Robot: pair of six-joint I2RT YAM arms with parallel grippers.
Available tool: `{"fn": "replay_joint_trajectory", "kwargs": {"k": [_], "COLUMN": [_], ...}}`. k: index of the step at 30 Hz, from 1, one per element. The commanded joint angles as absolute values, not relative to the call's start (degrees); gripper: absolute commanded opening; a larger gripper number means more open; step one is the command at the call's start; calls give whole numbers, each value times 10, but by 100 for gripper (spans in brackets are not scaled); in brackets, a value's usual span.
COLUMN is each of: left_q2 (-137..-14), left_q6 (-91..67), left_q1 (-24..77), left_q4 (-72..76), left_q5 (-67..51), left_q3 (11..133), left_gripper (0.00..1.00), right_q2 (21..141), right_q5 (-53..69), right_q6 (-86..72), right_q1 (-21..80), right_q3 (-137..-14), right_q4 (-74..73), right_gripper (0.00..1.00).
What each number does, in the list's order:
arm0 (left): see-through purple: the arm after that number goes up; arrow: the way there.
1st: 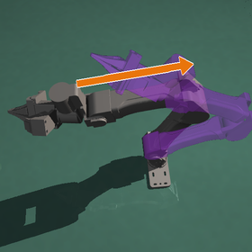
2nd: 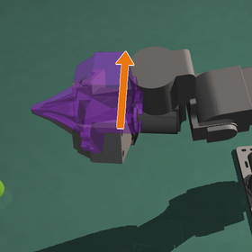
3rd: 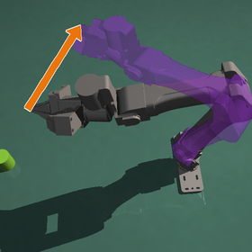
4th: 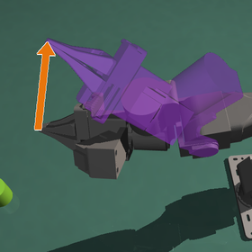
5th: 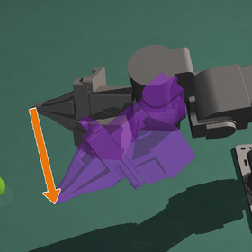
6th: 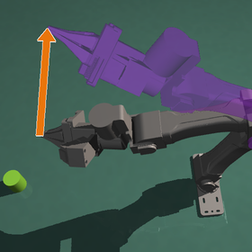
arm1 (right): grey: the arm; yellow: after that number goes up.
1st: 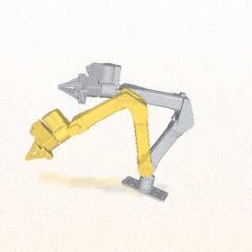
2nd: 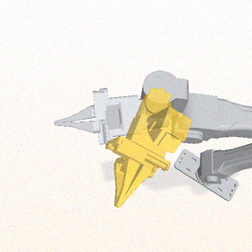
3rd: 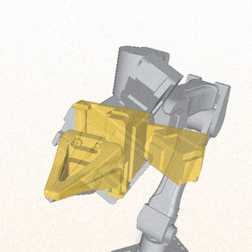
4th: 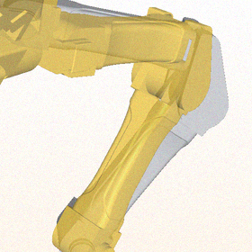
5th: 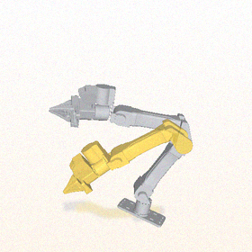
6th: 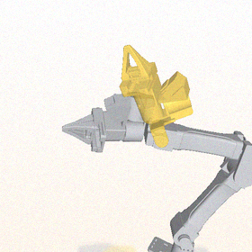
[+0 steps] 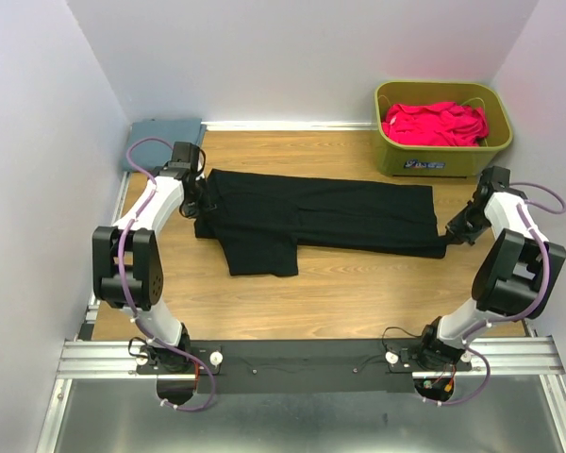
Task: Fold and stack the t-shirts
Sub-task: Fold the tshirt
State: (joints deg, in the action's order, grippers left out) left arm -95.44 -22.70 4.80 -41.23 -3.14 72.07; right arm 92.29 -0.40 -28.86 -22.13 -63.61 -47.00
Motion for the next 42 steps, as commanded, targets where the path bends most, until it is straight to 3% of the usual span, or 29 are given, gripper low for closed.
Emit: {"fn": "replay_joint_trajectory", "kwargs": {"k": [1,33,39,42], "left_q2": [-974,-985,-984,-981], "left_q6": [-216,-266,-278,-282], "left_q1": [34,17,17,17], "left_q4": [-396,-318,-292,-283], "left_q5": [-7,37,46,52], "left_q3": [749,675,652,655], "left_gripper": [0,0,0,1], "right_q2": [941,1008,1023,1027], "right_q5": [-28,-47,-39,-31], "right_q6": [-284,-283,-280,-277], "right_q1": [-219,-186,-181,-175], "right_q3": [-669,-688,-686,-691], "right_q4": [-438,-384,-371,-369], "right_gripper": [1,1,6,13]}}
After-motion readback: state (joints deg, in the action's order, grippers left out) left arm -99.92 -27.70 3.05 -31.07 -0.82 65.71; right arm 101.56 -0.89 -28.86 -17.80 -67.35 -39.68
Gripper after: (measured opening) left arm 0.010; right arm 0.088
